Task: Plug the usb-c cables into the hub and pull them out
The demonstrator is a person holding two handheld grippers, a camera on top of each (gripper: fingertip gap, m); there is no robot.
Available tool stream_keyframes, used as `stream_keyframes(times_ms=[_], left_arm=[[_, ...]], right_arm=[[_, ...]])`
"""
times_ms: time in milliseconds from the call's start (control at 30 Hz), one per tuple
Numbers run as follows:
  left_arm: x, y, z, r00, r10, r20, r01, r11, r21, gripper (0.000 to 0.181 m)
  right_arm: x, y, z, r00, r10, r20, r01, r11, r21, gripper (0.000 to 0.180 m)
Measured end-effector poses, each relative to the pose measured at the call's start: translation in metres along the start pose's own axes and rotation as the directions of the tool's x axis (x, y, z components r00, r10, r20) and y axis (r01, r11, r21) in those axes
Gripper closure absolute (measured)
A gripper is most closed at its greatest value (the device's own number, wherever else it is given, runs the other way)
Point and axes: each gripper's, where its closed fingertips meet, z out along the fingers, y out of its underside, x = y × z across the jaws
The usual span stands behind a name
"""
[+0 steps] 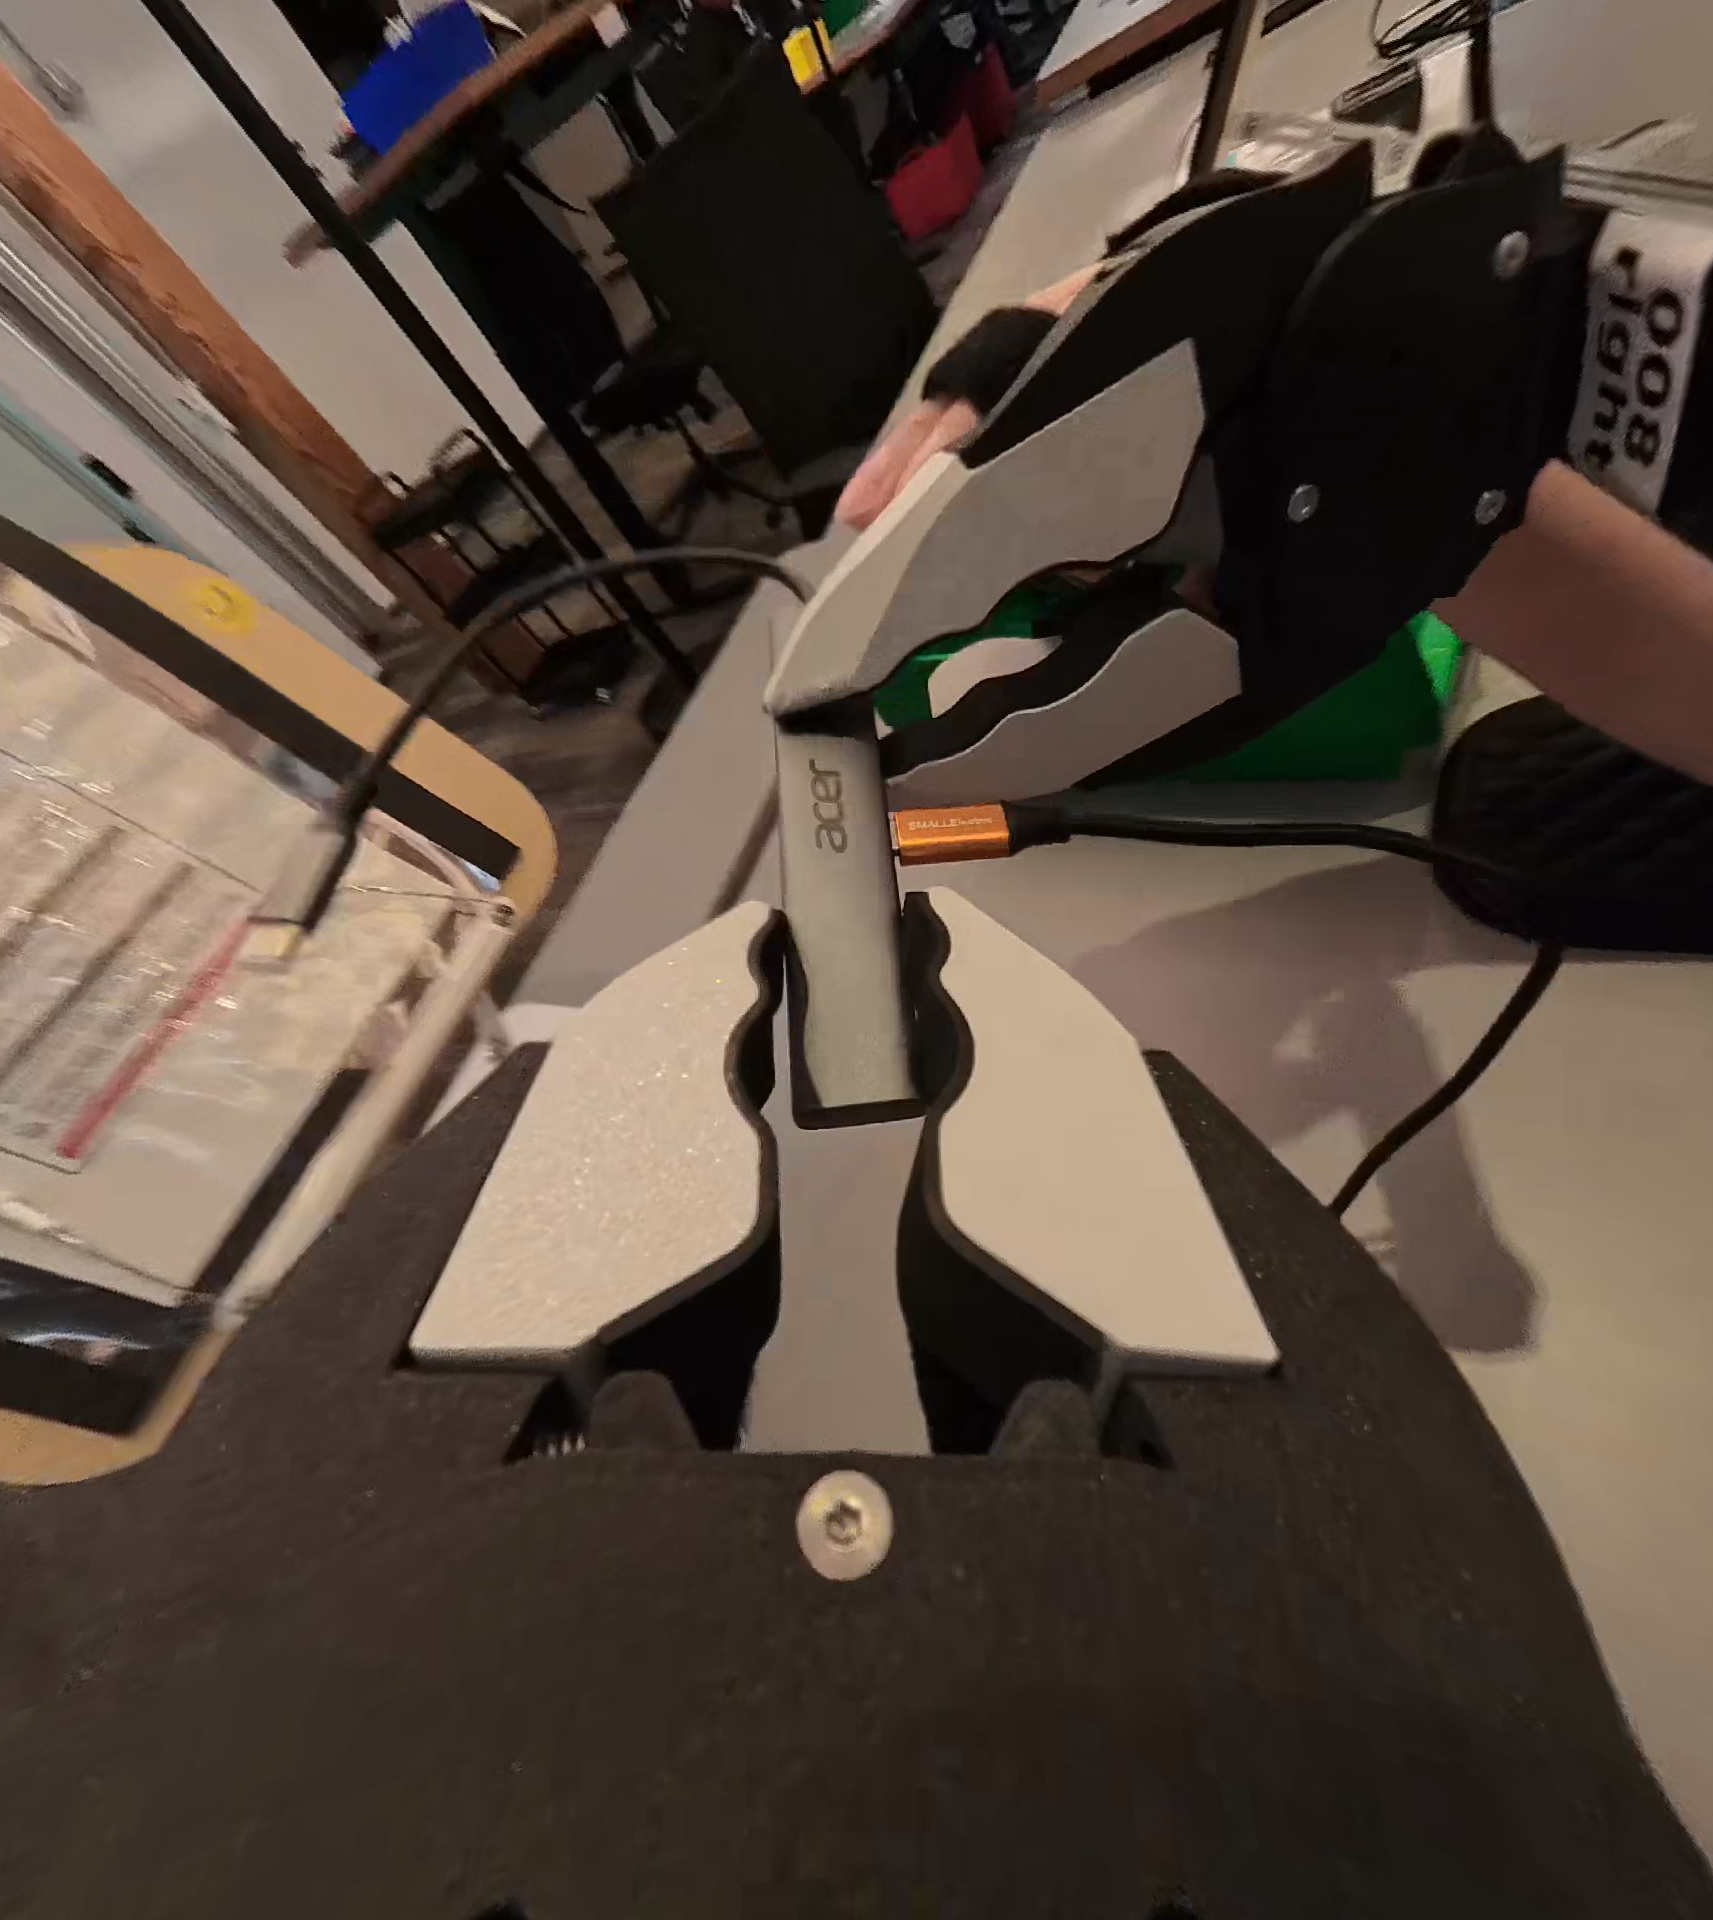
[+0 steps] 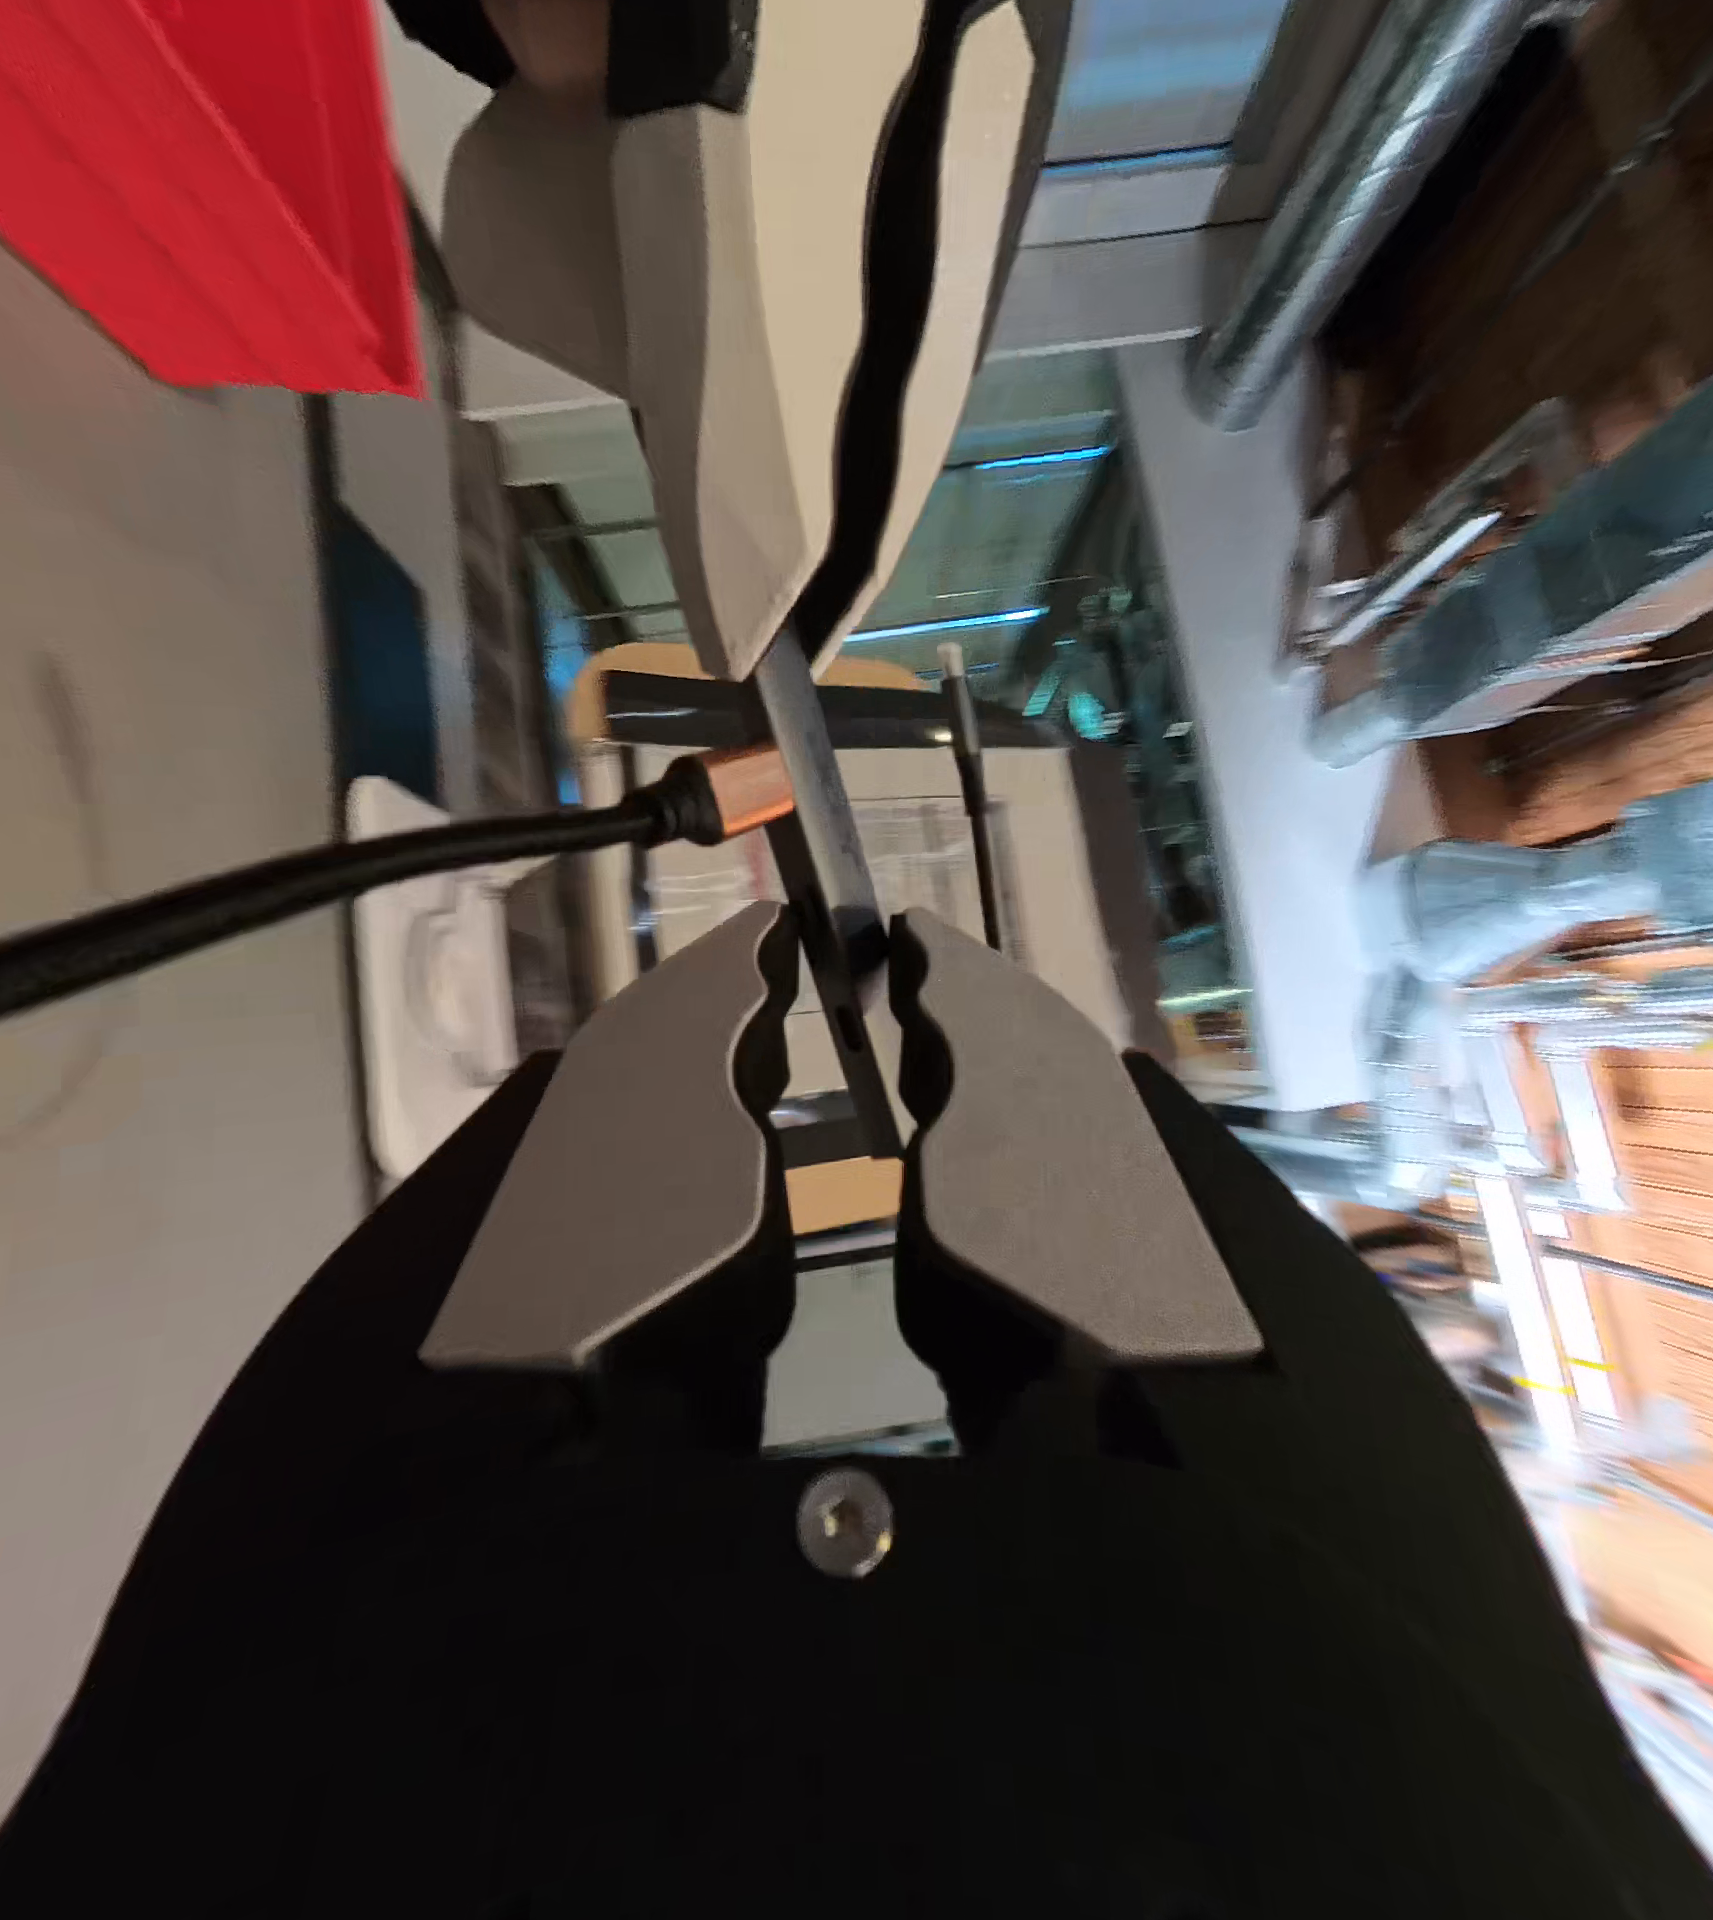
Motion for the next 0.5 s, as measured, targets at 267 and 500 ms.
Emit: stream_keyframes(times_ms=[267,500], left_arm=[[-0.013,0.037,0.002,0.973,-0.23,-0.015,0.225,0.963,-0.148,0.159],[-0.019,0.041,-0.006,0.935,-0.354,-0.03,0.346,0.926,-0.148,0.17]], right_arm=[[-0.049,0.05,-0.016,0.732,0.562,0.385,-0.41,0.814,-0.411,0.169],[-0.014,0.143,-0.076,0.561,0.828,-0.014,-0.601,0.396,-0.694,0.169]])
